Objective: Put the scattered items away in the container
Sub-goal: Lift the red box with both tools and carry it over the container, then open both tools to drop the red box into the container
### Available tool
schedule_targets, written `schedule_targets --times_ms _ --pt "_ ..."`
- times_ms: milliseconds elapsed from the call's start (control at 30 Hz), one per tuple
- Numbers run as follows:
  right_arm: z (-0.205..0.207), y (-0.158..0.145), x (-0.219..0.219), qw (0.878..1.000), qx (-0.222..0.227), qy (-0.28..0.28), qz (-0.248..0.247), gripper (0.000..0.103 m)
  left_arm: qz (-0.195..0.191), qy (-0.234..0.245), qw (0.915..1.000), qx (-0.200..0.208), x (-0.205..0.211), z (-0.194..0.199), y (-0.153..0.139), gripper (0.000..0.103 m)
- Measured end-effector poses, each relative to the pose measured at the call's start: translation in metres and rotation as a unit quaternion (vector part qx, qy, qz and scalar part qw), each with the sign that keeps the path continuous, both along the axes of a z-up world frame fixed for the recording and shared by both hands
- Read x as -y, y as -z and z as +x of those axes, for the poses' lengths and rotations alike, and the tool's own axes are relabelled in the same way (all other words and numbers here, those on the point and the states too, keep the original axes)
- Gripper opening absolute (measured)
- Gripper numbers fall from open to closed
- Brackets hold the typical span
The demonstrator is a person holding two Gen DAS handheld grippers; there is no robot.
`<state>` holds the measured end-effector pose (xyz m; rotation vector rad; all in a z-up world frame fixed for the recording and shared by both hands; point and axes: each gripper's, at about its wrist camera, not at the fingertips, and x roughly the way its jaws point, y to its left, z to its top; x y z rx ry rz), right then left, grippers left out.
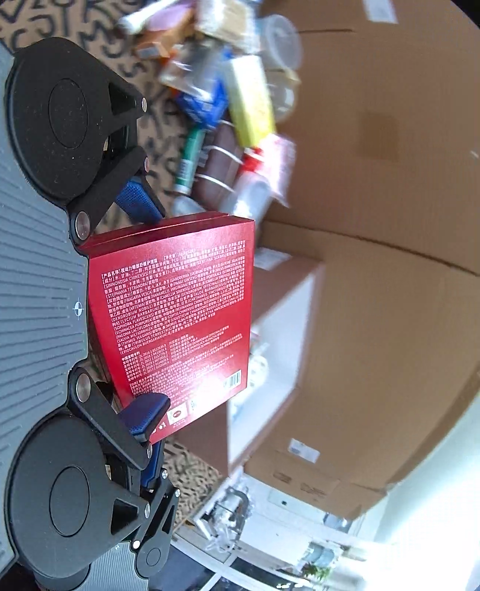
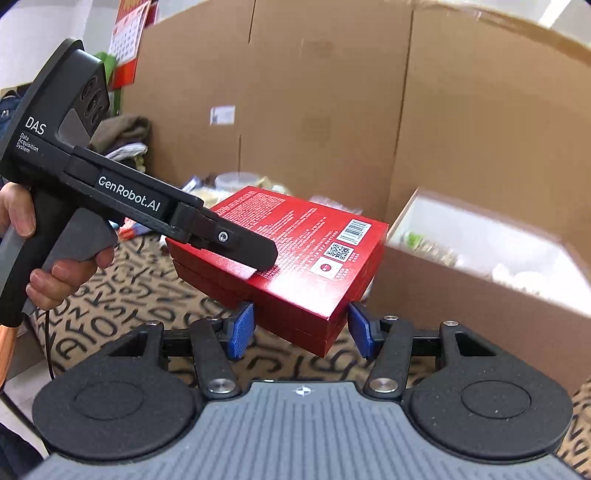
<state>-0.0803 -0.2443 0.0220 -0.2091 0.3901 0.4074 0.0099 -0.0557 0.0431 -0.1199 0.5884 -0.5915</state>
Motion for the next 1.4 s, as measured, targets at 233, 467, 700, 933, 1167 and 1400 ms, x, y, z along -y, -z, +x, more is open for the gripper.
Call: schedule_targets --times_ms 233,467,700,933,1167,1400 --pt "0.008 -0.03 0.026 0.999 0.04 0.022 -0.006 0.06 -0.003 0.019 0.9989 0.042 0.033 0.014 -0.035 0.097" --pt "0.039 -0.055 0.058 0.997 0.072 0.033 -0.027 0.06 0.0 0.031 0.9968 0.073 0.073 0.048 -0.065 0.098" --pt "0.089 -0.064 0.092 0.996 0.065 0.046 -0.035 0.06 -0.003 0.037 0.9972 0.065 0.111 0.101 -0.071 0.098" --pt "0.144 -0.058 0.122 0.997 0.019 0.056 -0.047 0.06 0.005 0.042 0.9985 0.036 0.148 0.155 -0.056 0.098" --pt "0.187 -0.042 0.137 0.994 -0.028 0.063 -0.08 0.06 0.022 0.041 0.9989 0.006 0.177 0.192 -0.032 0.098" --pt "0.224 -0.029 0.137 0.989 -0.072 0.098 -0.088 0.082 0.057 0.046 0.9946 -0.074 0.201 0.219 -0.006 0.103"
